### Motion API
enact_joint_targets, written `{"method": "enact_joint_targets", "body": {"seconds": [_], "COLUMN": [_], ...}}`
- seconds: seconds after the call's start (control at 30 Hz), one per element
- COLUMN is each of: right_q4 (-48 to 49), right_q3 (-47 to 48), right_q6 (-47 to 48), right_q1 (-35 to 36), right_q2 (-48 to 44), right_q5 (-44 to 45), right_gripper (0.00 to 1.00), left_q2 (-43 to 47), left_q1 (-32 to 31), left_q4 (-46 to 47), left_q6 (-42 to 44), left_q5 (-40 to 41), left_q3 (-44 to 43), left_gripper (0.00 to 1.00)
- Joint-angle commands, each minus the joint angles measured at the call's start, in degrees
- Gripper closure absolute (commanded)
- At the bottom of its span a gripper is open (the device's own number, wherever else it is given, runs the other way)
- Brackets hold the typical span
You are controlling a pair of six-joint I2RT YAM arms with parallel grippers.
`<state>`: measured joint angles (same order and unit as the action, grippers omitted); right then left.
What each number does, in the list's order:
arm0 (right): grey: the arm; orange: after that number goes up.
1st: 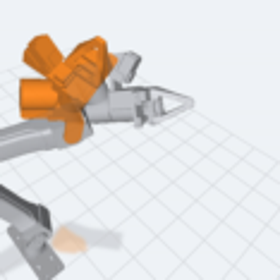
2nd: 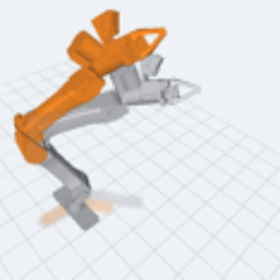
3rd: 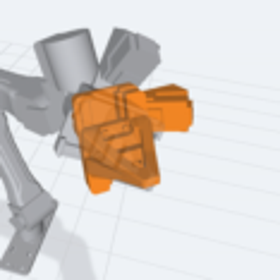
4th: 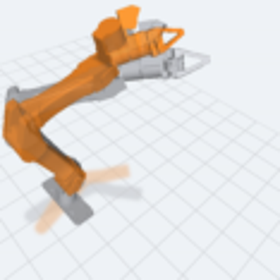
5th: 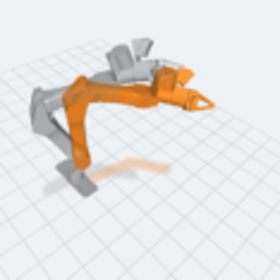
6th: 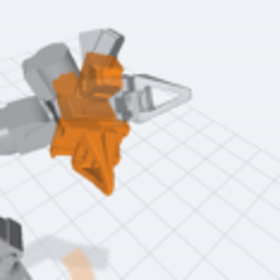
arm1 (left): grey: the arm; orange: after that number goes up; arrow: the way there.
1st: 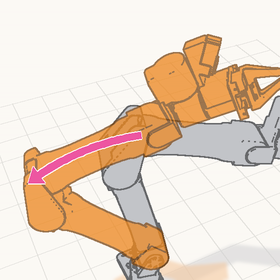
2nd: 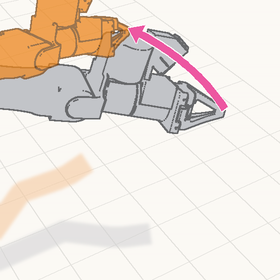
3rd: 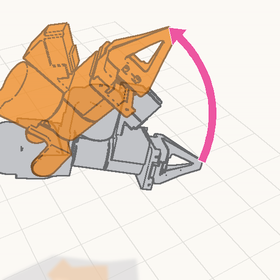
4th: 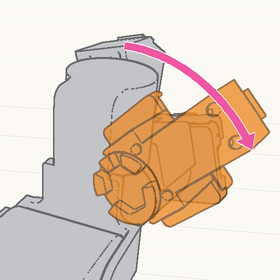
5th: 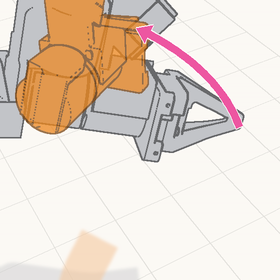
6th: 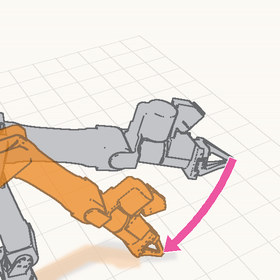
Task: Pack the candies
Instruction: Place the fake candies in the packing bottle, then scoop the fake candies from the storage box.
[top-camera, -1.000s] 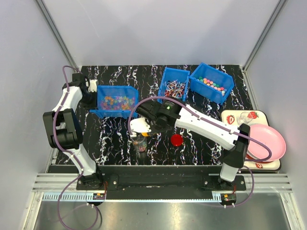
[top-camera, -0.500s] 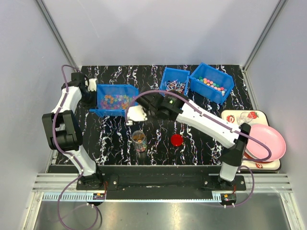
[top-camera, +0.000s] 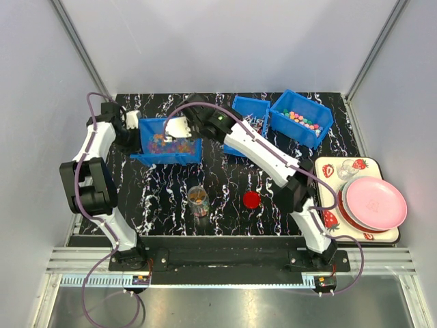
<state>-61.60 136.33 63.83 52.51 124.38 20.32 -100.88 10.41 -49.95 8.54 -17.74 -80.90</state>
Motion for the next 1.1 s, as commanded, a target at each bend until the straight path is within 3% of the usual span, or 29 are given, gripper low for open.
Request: {"method": "enact_joint_targets", "body": {"seconds": [0.0, 0.1, 0.27, 0.37, 0.63, 0.87, 1.07], "right_q4": [1.83, 4.38, 10.96, 12.82, 9.32, 1.59, -3.07], "right_q3": [14.29, 16.69, 10.02, 4.74, -1.33, -0.98, -0.98], "right_q6": [-1.50, -5.02, -8.64, -8.90, -6.18, -3.10, 0.58], "right_q1": [-1.71, -2.85, -3.55, -3.56, -3.47, -2.51, -1.10], "right_q2": [3.50, 2.28, -4.31, -8.62, -10.56, -8.28, -4.68], "right_q5": [-0.01, 0.25, -0.71, -1.77, -2.12, -2.39, -0.46], "right_gripper": [1.00, 1.00, 1.00, 1.00, 1.00, 1.00, 1.00], "left_q2": [0.08, -4.21, -11.96, -14.34, -8.99, -1.52, 0.95], "left_q1": [0.31, 1.27, 2.94, 3.56, 3.04, -1.27, -5.13], "left_q4": [0.30, -4.77, -15.95, -21.05, -15.62, -3.59, -0.06], "left_q6": [-2.82, -2.56, -0.63, 1.31, -1.15, -3.26, -4.40], "left_q5": [-10.21, -15.98, -27.76, -30.33, -21.82, -3.38, 1.73], "left_q3": [-5.84, -9.95, -17.18, -19.38, -16.48, -7.52, -3.30], "left_gripper": [1.00, 1.00, 1.00, 1.00, 1.00, 1.00, 1.00]}}
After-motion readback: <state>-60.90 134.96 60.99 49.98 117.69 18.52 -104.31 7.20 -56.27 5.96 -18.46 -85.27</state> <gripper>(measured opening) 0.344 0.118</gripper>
